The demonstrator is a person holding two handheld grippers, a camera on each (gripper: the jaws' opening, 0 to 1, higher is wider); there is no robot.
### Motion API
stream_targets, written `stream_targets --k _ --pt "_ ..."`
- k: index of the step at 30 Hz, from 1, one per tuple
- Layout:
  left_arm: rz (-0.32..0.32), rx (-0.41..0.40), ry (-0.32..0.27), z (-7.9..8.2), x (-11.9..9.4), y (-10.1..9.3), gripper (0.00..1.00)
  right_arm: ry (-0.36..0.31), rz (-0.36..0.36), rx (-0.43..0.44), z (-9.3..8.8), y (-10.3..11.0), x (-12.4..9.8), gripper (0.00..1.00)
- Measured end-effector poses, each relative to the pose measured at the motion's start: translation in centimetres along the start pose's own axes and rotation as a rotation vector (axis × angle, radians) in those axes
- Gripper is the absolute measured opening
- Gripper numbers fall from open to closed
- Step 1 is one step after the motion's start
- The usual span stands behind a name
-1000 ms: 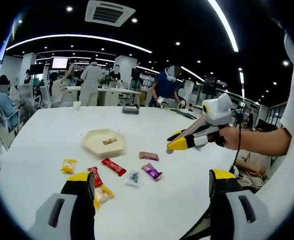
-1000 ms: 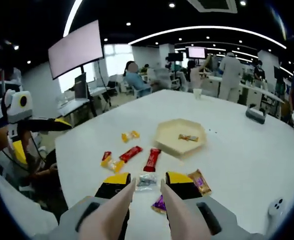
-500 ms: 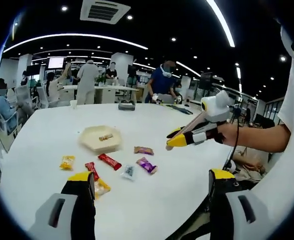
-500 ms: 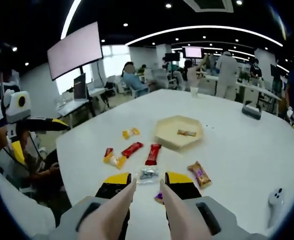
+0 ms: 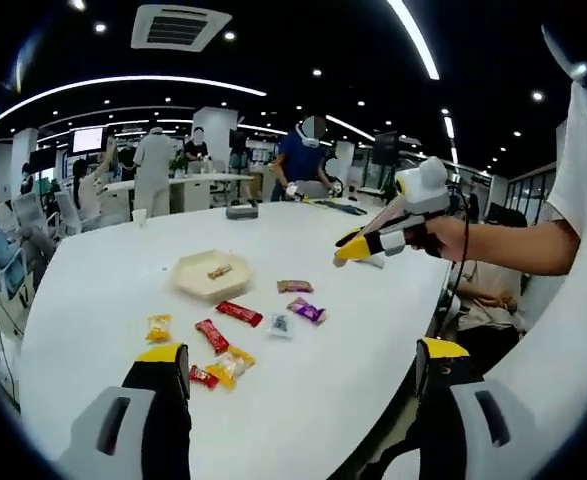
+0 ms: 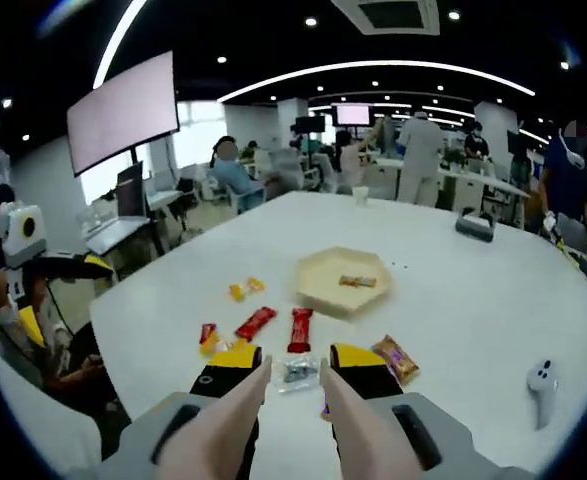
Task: Place the target food into the container with the food tongs after gripping and lifting it, then release it inside without dropping or visibly crushing the food.
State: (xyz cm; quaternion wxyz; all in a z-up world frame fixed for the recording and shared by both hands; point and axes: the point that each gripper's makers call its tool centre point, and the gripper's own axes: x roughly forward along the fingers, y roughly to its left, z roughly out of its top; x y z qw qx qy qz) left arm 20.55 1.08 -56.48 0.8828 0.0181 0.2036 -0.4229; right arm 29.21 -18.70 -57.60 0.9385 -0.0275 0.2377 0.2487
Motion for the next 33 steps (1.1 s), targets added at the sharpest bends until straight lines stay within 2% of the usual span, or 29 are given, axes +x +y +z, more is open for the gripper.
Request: stream_targets --k 4,7,10,11,14,17,19,20,22,27,30,33 --pt "-0.05 0.022 -0.007 -0.5 -0.6 0.7 0.94 -0.008 -0.05 -0.006 0.0 0.7 -0.3 0.26" --pt "-0.059 0.029 -0.012 -1.0 -0.4 1.2 0.94 0.003 -0.07 0.016 -0.5 1.2 -0.5 0.26" --pt "-0.064 -0.004 -0.016 -1.2 -0.6 1.2 0.94 0.026 -0.038 -0.01 -1.1 2.2 0.1 0.27" --pt "-0.1 -0.031 -0.102 0.0 -0.6 0.6 0.94 0.023 -0.04 -0.007 -1.1 2.3 0.4 0.26" --pt "-0.1 -0.028 -0.069 -0.6 -0.1 1.1 0.92 0.031 -0.008 0.012 -1.2 2.5 2.0 0.26" --pt "-0.046 0.013 -0.017 -1.0 0.5 2.3 0.9 0.044 0.021 0.006 -1.2 2.5 3.0 0.26" --pt "-0.033 0.007 -0.037 -0.1 0.4 2.3 0.93 0.048 0.037 -0.019 -0.7 2.4 3.6 0.26" --pt "-0.024 0.01 -0.068 0.7 0.3 2.4 0.93 0.044 0.036 -0.026 -0.6 2.3 3.7 0.26" --pt "0.001 0.013 -0.037 0.7 0.4 3.2 0.93 0.051 0.048 -0.017 -0.3 2.1 4.2 0.26" --pt "0.06 0.012 -0.027 1.4 0.7 4.0 0.92 0.06 0.125 -0.046 -0.5 2.9 6.5 0.26" --pt "0.112 -0.02 -0.021 0.9 0.7 4.6 0.92 0.055 0.172 -0.047 -0.5 3.6 8.1 0.26" --pt "0.13 -0.052 -0.024 0.1 0.8 4.5 0.92 0.07 0.222 -0.066 -0.5 4.8 9.3 0.27"
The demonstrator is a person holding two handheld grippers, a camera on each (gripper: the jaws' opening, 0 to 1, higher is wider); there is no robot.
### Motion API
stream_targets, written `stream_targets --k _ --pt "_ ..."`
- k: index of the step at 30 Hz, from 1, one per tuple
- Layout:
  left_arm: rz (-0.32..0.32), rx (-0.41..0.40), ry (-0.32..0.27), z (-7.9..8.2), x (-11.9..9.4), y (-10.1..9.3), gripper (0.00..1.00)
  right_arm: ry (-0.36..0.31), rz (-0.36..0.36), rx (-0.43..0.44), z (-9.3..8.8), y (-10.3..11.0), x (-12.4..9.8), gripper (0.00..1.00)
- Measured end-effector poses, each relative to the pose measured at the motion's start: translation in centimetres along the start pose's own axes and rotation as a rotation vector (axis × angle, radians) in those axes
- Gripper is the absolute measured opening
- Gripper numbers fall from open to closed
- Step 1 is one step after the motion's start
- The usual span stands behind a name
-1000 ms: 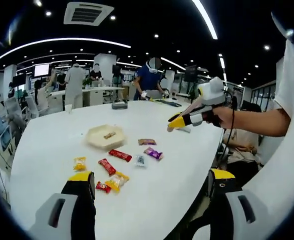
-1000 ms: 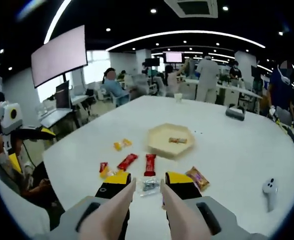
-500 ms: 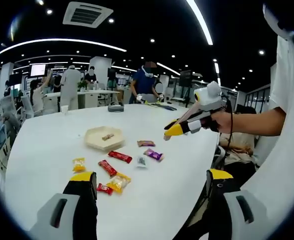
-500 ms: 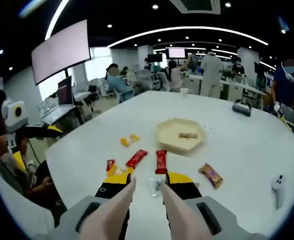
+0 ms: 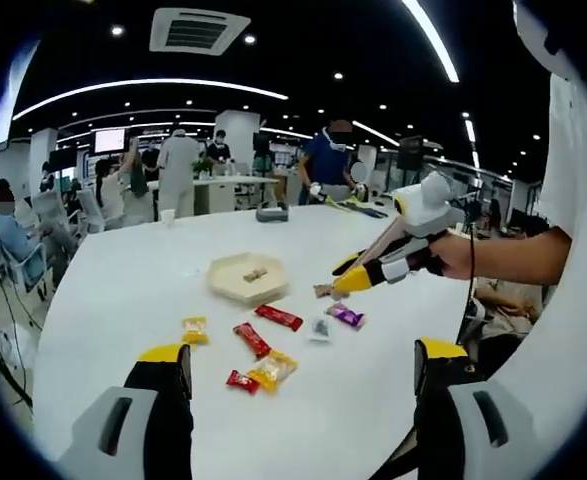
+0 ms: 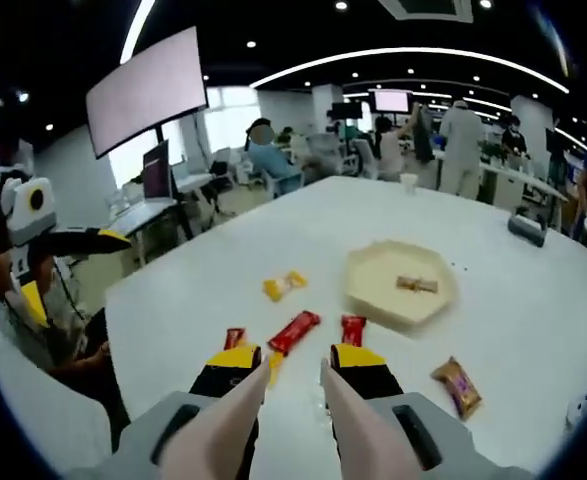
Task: Place the target food into the container with the food tongs after gripping and lifting it, then release it inside without dropping or visibly crushing the food.
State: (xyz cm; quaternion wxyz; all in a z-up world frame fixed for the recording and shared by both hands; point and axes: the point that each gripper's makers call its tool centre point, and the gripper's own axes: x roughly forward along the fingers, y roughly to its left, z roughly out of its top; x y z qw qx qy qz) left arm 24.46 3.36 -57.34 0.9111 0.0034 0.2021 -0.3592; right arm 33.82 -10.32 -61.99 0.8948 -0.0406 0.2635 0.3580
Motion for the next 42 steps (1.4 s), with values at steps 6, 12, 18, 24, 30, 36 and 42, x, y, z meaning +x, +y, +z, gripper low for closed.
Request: stream_targets --k 6,12,18,24,30,36,42 --pt "0.021 -0.04 0.0 -0.8 0.0 0.5 0.92 0.037 0.093 -0.089 1.2 3.0 3.5 0.27" --pt "0.062 -0.039 0.007 -1.4 -0.8 1.8 0.91 0.11 0.125 -0.105 0.5 5.4 7.5 0.27" --pt "0.084 -0.07 0.023 -3.3 -1.8 2.0 0.91 0.14 0.139 -0.119 -0.5 6.7 10.2 0.27" --pt "0.104 -0.082 0.027 -3.4 -2.9 2.2 0.91 0.164 0.143 -0.084 -1.4 7.3 12.7 0.27" --pt "0.126 -0.097 0.037 -3.9 -3.9 2.5 0.9 0.196 0.151 -0.113 -2.9 8.5 14.5 0.27" --pt "0.144 -0.101 0.061 -4.8 -4.7 2.8 0.9 0.226 0.143 -0.151 -4.3 9.3 15.2 0.27" --pt "0.161 -0.105 0.056 -4.8 -5.2 3.2 0.9 0.246 0.124 -0.207 -5.1 9.4 15.8 0.27"
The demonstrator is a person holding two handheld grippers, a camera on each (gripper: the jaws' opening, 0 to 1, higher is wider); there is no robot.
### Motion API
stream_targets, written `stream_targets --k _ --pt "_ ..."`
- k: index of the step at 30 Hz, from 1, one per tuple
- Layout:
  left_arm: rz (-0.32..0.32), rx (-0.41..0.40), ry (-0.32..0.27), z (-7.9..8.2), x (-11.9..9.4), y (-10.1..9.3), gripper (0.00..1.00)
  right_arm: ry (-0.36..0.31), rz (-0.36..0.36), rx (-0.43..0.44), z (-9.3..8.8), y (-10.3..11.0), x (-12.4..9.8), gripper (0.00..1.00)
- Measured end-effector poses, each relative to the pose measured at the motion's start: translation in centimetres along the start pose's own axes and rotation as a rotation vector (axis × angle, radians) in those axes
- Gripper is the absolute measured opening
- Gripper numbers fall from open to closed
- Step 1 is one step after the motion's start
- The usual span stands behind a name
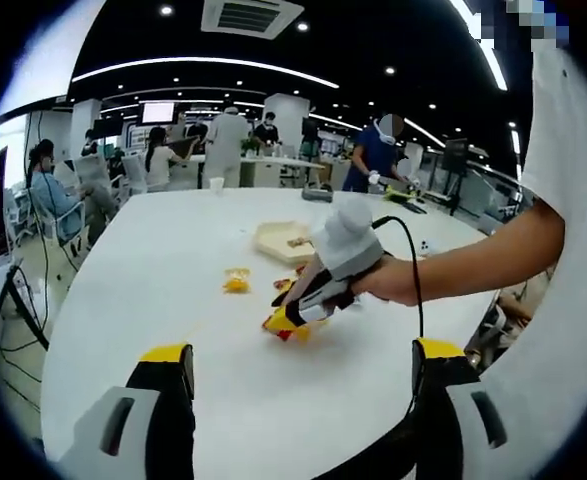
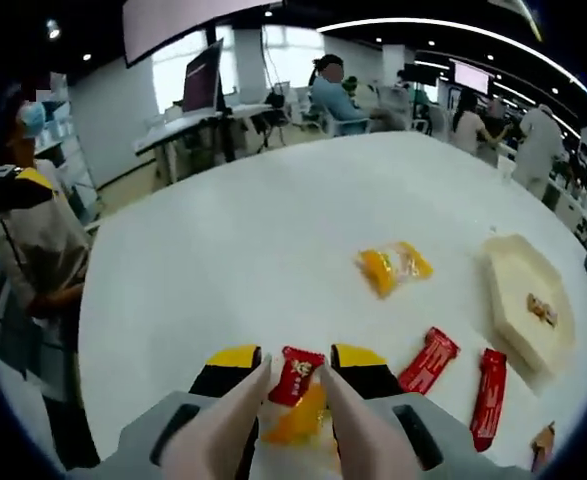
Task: Place the target food into the container with the food tongs after gripping and lifting it, then release it inside without dropping or visibly crushing the food.
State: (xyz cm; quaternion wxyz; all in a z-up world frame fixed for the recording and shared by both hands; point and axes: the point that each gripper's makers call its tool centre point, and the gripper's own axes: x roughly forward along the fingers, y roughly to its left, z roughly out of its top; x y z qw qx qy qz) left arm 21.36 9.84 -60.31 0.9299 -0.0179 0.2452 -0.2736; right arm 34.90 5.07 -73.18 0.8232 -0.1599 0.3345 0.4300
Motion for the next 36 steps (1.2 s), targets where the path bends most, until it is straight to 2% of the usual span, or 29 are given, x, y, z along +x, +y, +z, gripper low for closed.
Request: stream_targets --k 3,6,7,13,16,20,25,29,33,36 --pt "0.0 0.003 0.006 -0.2 -0.2 0.1 0.9 0.004 -0.009 -0.019 -0.1 -0.1 0.2 0.26" --pt "0.005 0.0 0.014 -0.5 -0.5 0.3 0.9 0.005 -0.026 -0.027 -0.1 -0.4 0.1 0.19" --pt "0.006 0.001 0.013 -0.5 -0.6 0.3 0.89 0.008 -0.016 0.008 -0.1 -0.2 0.0 0.18" --pt "0.008 0.006 0.013 -0.4 -1.0 0.5 0.89 0.026 0.025 -0.024 -0.3 0.3 0.2 0.19" --pt "0.009 0.009 0.014 -0.2 -1.0 0.5 0.89 0.019 0.017 0.014 -0.2 0.2 0.3 0.19" --pt "0.014 0.011 0.008 0.0 -1.2 0.5 0.89 0.018 0.02 0.016 0.0 0.2 0.1 0.19" --pt "0.015 0.024 0.021 -0.1 -1.2 0.2 0.89 -0.028 0.027 0.028 1.4 0.3 -1.5 0.19" --pt "0.007 0.042 0.014 0.6 -0.9 -0.2 0.89 -0.074 0.05 0.037 2.5 0.5 -3.3 0.2" --pt "-0.004 0.067 0.003 1.6 -0.3 -0.6 0.89 -0.097 0.048 0.015 2.8 0.3 -5.0 0.2" --pt "-0.017 0.085 -0.009 2.3 0.6 -1.2 0.89 -0.126 0.021 0.024 2.6 -0.9 -6.7 0.2"
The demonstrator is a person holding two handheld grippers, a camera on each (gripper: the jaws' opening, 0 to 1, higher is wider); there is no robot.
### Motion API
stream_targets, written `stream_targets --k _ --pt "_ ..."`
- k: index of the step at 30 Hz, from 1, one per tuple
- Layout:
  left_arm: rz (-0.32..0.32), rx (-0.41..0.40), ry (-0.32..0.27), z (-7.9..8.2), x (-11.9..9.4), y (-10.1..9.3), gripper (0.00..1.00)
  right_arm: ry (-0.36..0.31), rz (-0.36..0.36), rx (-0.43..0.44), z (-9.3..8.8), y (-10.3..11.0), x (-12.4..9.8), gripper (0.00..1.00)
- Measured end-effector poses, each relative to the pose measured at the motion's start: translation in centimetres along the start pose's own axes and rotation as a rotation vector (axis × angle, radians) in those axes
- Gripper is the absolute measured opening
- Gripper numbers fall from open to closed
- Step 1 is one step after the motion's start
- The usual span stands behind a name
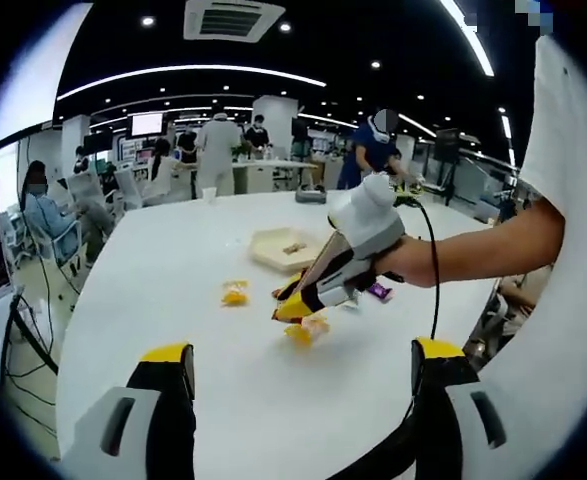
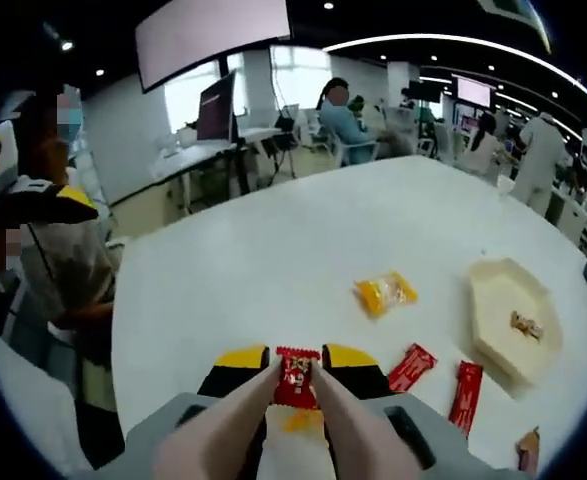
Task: Place the target food into the container with the food tongs after gripping and lifting it, then release it inside without dropping or visibly crushing the food.
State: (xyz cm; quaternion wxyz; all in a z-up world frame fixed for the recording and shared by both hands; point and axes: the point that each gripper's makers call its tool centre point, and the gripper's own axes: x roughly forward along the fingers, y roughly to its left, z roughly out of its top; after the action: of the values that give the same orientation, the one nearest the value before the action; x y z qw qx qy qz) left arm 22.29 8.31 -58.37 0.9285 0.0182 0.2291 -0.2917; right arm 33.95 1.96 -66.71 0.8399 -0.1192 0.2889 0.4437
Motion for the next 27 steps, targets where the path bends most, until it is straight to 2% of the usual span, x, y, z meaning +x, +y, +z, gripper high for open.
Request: stream_targets --k 8,10,13,14,16,19,21,24,27 --pt "-0.066 0.005 -0.014 0.7 2.4 -2.4 0.89 -0.032 -0.076 0.06 -1.9 -2.6 -4.9 0.2" --pt "-0.094 -0.001 -0.005 0.8 3.1 -3.1 0.9 -0.042 -0.108 0.089 -2.6 -3.4 -6.7 0.2" --pt "-0.128 0.03 -0.005 1.5 4.6 -3.9 0.9 -0.061 -0.156 0.11 -3.9 -4.8 -9.6 0.2" --pt "-0.131 0.03 -0.006 1.6 4.7 -4.0 0.9 -0.062 -0.161 0.114 -4.0 -5.0 -9.9 0.2" --pt "-0.168 0.029 -0.027 2.6 5.5 -4.9 0.9 -0.074 -0.192 0.138 -4.7 -5.8 -11.9 0.2" --pt "-0.196 0.055 -0.014 3.1 6.4 -5.6 0.9 -0.088 -0.245 0.157 -5.5 -6.7 -14.5 0.2" --pt "-0.205 0.082 -0.029 3.6 7.1 -5.9 0.9 -0.095 -0.259 0.169 -6.0 -7.0 -15.5 0.2" --pt "-0.224 0.068 -0.035 3.9 8.0 -6.5 0.9 -0.086 -0.3 0.172 -7.1 -7.7 -17.1 0.2" --pt "-0.242 0.078 -0.02 3.9 8.2 -6.9 0.9 -0.09 -0.344 0.213 -8.2 -8.3 -18.7 0.2"
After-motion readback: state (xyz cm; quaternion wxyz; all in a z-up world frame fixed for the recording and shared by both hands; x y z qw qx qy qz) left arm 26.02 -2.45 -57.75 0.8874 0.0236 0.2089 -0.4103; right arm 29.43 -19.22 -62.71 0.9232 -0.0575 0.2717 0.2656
